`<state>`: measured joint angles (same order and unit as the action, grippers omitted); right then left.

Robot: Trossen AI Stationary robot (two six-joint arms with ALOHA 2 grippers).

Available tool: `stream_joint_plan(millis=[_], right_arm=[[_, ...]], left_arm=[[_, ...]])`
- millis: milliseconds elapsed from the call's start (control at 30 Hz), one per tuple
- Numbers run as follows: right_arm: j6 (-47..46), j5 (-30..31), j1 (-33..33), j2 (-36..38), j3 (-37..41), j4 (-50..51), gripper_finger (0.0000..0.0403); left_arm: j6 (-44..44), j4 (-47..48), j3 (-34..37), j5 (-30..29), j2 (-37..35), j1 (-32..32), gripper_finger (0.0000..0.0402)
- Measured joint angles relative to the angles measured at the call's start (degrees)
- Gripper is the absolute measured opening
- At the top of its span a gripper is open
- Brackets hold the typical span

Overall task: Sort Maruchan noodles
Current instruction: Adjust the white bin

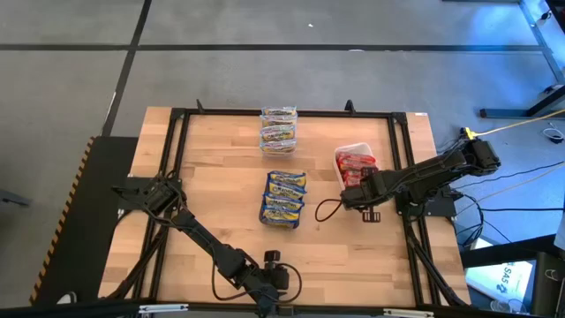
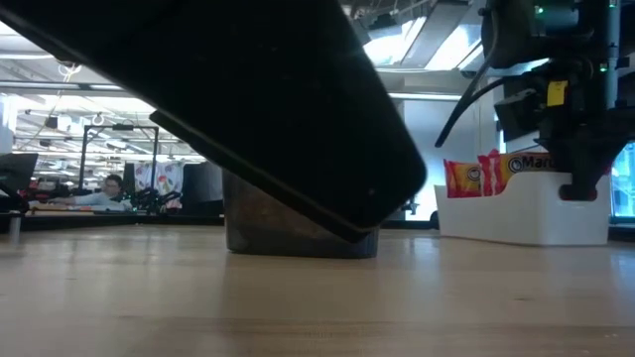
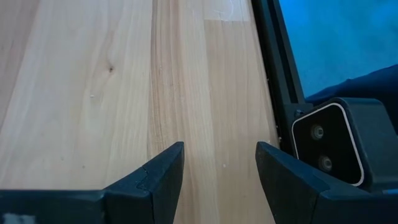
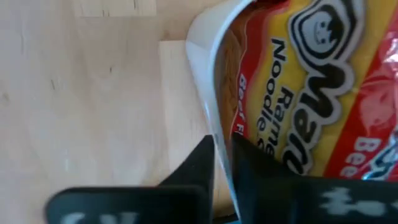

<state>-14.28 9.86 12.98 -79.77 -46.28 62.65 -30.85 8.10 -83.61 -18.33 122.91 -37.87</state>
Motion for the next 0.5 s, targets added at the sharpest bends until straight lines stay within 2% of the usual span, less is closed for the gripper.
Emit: stream_joint_plan(millis=[133, 367, 500], right_arm=[[-1.08, -1.83, 0.01, 0.0, -0.1, -0.22, 0.0004], [-6.65, -8.59, -2.29, 0.0, -1.29, -2.03, 0.0004], [-8.24, -9.96, -4.14, 0.01, -1.44, -3.02, 0.0003]], left_arm=[[0.0, 0.0, 0.0, 0.0, 0.0, 0.0, 0.0195], [0.0, 0.0, 0.0, 0.0, 0.0, 0.0, 0.0195], [-0.07, 0.0, 0.0, 0.0, 0.0, 0.0, 0.0195]])
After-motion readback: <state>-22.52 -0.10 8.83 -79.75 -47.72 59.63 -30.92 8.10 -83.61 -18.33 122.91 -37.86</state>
